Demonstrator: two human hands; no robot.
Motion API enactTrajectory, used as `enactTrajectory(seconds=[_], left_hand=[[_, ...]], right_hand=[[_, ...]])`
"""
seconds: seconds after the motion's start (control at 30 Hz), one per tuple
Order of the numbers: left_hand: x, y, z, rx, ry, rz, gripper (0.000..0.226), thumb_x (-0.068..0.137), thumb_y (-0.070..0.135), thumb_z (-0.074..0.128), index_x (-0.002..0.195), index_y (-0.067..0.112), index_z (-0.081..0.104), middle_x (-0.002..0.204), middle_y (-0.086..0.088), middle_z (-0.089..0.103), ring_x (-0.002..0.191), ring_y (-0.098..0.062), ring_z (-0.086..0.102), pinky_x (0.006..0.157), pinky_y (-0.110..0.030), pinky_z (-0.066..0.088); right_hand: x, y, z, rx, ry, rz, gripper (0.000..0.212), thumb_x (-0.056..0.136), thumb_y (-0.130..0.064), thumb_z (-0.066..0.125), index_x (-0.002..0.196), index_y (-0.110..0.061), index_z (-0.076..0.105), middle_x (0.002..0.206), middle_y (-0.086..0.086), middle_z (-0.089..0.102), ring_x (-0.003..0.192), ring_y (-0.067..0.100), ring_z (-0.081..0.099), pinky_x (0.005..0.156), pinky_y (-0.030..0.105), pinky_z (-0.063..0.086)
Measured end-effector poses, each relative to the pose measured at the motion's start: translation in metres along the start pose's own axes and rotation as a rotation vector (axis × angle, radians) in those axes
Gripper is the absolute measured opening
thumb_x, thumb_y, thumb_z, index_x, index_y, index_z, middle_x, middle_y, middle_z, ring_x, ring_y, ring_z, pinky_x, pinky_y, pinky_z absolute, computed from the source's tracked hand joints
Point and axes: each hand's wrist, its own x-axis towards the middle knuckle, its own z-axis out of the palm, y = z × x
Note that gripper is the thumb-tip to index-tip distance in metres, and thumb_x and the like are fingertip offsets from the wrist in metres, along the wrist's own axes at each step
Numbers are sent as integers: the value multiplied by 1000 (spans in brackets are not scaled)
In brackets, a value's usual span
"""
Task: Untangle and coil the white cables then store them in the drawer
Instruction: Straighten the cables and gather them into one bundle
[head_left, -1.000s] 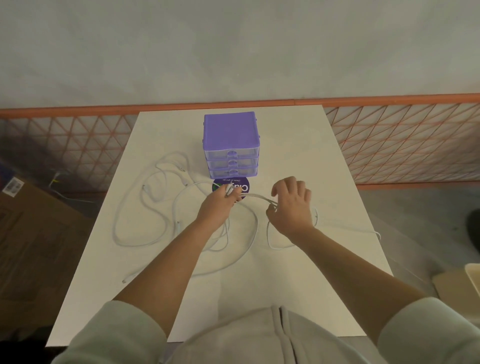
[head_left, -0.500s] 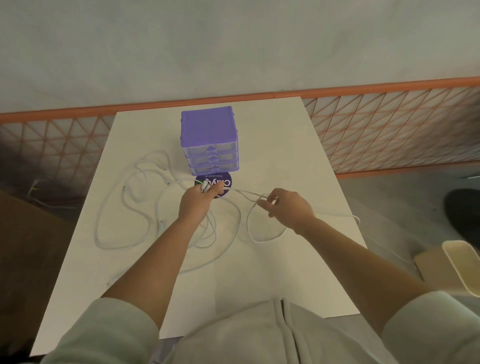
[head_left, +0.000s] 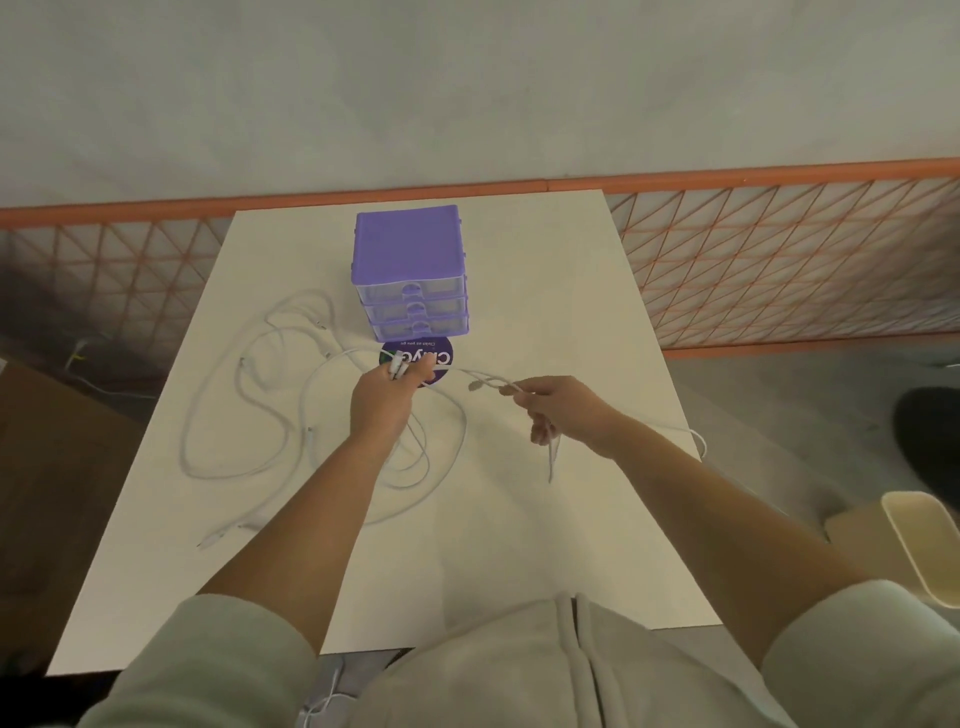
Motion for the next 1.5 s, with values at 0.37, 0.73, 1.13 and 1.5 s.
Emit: enactTrajectory(seconds=[0.37, 0.73, 1.13, 1.5], left_hand=[[-1, -11, 3, -5, 148, -52, 29, 88, 55, 62, 68, 35, 68, 77, 3, 67, 69, -15, 56, 66, -30, 41], [-7, -10, 7, -1, 161, -80, 32, 87, 58, 60, 69, 34, 69, 80, 1, 69, 62, -13, 52, 60, -28, 39], [-12, 12, 9, -43, 61, -51, 29, 89, 48, 65, 71, 26, 71, 63, 13, 56, 63, -7, 49, 63, -22, 37], [-4, 11, 11, -65, 16, -65, 30, 87, 50, 66, 66, 29, 70, 73, 3, 60, 68, -12, 49, 67, -25, 38]], right_hand=[[-4, 27, -87, -196, 504, -46, 46, 92, -42, 59, 57, -13, 52, 78, 11, 56, 87, 20, 48, 83, 34, 29], [3, 81, -72, -1346, 154, 124, 28, 83, -42, 58, 104, -25, 64, 117, 1, 47, 115, 26, 35, 100, 45, 28], [36, -15, 9, -1080, 156, -625, 50, 100, -32, 49, 146, -16, 41, 143, 5, 44, 133, 26, 37, 112, 34, 25], [40, -25, -11, -815, -61, -200, 28, 99, -53, 42, 96, -28, 55, 88, -12, 72, 68, 15, 60, 53, 25, 41]])
